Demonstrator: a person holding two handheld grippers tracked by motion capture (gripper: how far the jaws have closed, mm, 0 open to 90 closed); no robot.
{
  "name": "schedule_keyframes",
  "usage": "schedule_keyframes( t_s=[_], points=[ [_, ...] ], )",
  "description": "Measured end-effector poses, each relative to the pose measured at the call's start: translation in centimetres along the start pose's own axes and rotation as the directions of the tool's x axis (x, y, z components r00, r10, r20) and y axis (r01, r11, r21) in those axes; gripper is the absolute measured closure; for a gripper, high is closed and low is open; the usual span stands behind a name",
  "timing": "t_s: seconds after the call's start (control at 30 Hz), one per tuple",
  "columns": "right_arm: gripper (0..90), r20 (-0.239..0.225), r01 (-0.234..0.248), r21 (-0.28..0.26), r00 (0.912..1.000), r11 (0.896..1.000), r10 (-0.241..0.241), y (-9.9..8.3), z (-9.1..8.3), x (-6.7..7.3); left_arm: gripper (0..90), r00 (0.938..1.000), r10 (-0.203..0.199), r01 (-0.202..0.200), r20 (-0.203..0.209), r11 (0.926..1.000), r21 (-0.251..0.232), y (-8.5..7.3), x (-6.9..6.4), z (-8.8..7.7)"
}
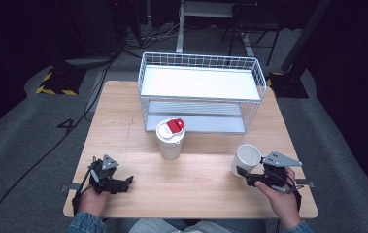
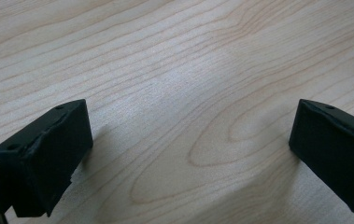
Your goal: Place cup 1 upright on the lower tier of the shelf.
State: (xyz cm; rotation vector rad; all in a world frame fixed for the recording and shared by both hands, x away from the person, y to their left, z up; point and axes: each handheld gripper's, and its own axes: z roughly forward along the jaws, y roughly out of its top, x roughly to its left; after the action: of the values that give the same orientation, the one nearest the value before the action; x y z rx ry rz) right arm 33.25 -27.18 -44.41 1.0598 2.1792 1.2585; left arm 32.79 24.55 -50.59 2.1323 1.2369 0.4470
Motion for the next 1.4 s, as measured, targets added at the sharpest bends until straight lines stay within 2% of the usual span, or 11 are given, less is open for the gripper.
schedule_keyframes(
  t_s=[0.57,0.87,1.0,1.13,1.4],
  points=[
    [22.5,-0.014,-0.001,-0.026,0.9999,1.000,0.000,4.7,1.4,0.2,0.0,1.0000,0.000,0.000,0.000,1.0000,0.000,0.0,0.0,0.0],
    [22.5,-0.018,0.004,-0.023,0.9998,1.000,-0.004,5.8,2.1,0.0,0.0,1.0000,0.000,0.000,0.000,1.0000,0.000,0.0,0.0,0.0],
    [22.5,-0.014,0.004,-0.045,0.9999,0.999,-0.005,6.4,2.5,0.0,0.0,1.0000,0.000,0.000,0.000,1.0000,0.000,0.0,0.0,0.0],
    [22.5,-0.009,0.029,-0.060,0.9995,0.998,-0.030,7.2,3.2,0.1,0.0,1.0000,0.000,0.000,-0.001,1.0000,0.000,0.0,0.0,0.0],
    [22.5,0.005,0.036,-0.039,0.9993,0.999,-0.036,7.9,4.7,0.2,0.0,1.0000,0.001,-0.001,0.001,1.0000,0.000,0.0,0.1,0.0]
  ],
)
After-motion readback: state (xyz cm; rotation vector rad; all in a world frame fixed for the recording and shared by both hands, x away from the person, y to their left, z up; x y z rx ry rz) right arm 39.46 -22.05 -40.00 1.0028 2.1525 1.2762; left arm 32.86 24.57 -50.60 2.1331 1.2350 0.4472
